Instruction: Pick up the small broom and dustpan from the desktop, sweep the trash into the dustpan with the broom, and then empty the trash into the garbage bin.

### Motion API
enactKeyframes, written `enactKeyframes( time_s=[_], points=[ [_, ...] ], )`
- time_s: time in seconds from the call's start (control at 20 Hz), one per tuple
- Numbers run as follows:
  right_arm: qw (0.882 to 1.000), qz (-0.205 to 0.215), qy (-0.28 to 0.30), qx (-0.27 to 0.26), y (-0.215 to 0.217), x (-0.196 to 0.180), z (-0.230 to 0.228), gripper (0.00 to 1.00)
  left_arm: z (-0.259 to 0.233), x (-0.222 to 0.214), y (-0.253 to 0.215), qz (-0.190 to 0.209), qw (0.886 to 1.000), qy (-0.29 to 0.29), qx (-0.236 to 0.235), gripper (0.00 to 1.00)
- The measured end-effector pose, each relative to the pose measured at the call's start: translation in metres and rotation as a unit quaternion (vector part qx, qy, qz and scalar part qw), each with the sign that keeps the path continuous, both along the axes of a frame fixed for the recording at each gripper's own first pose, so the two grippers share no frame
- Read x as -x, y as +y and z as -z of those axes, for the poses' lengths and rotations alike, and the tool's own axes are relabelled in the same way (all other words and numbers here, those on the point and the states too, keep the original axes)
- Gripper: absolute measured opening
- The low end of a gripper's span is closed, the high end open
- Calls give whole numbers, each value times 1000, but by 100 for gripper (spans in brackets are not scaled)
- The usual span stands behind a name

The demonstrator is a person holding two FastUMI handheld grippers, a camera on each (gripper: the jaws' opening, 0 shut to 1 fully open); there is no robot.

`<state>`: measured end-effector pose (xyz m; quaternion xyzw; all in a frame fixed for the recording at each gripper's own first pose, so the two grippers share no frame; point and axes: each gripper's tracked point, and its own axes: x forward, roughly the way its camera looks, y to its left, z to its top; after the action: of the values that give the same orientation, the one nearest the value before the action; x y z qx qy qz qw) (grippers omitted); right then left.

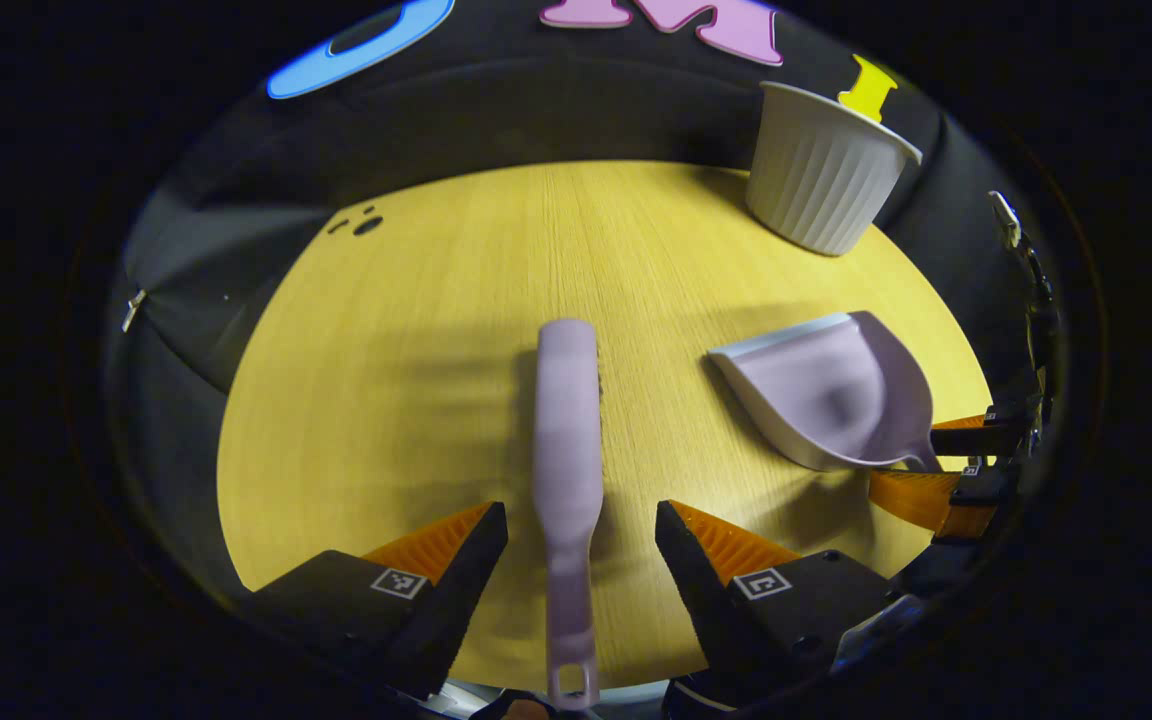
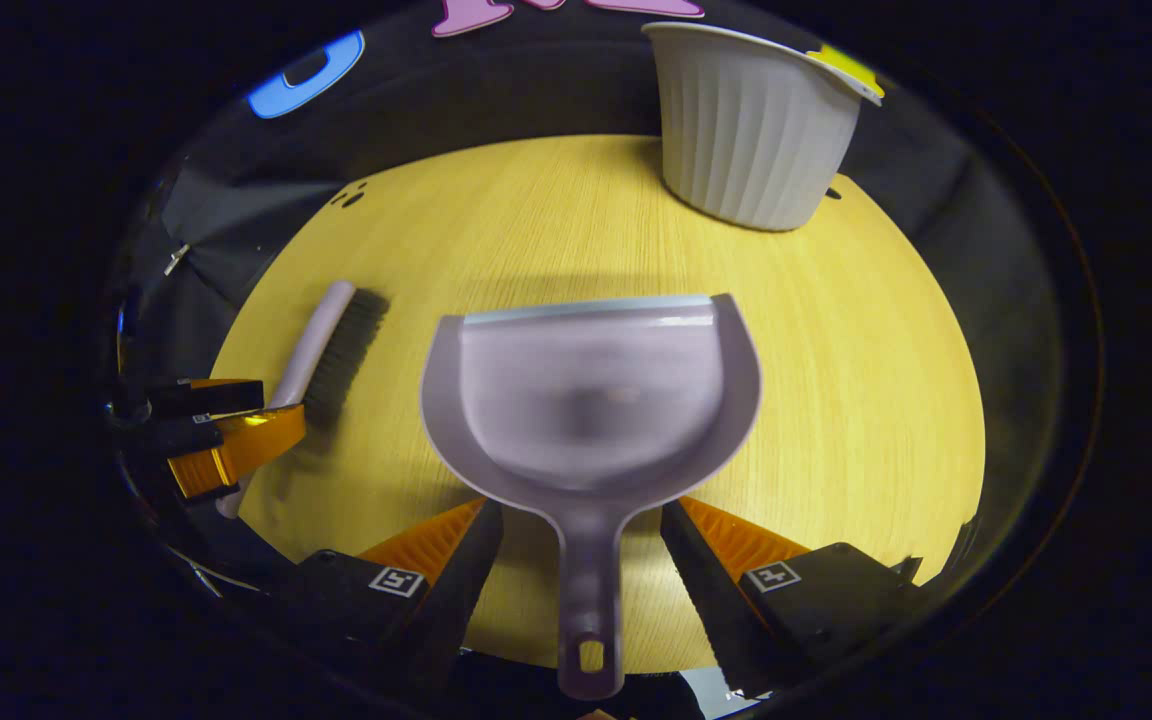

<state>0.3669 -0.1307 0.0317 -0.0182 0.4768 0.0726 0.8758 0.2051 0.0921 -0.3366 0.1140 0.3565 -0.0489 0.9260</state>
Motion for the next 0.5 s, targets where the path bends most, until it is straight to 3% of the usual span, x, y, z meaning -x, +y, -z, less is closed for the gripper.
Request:
enactKeyframes(
  time_s=[0.25, 0.5],
  points=[
    [992, 5, -130, -4, -4, -2, -85, 100, -85, 37, -6, -8, 991, -127, 46, 95],
    [965, -22, -261, -8, 5, 1, -168, 99, -168, 83, -12, 0, 958, -278, 70, 95]
  ],
)
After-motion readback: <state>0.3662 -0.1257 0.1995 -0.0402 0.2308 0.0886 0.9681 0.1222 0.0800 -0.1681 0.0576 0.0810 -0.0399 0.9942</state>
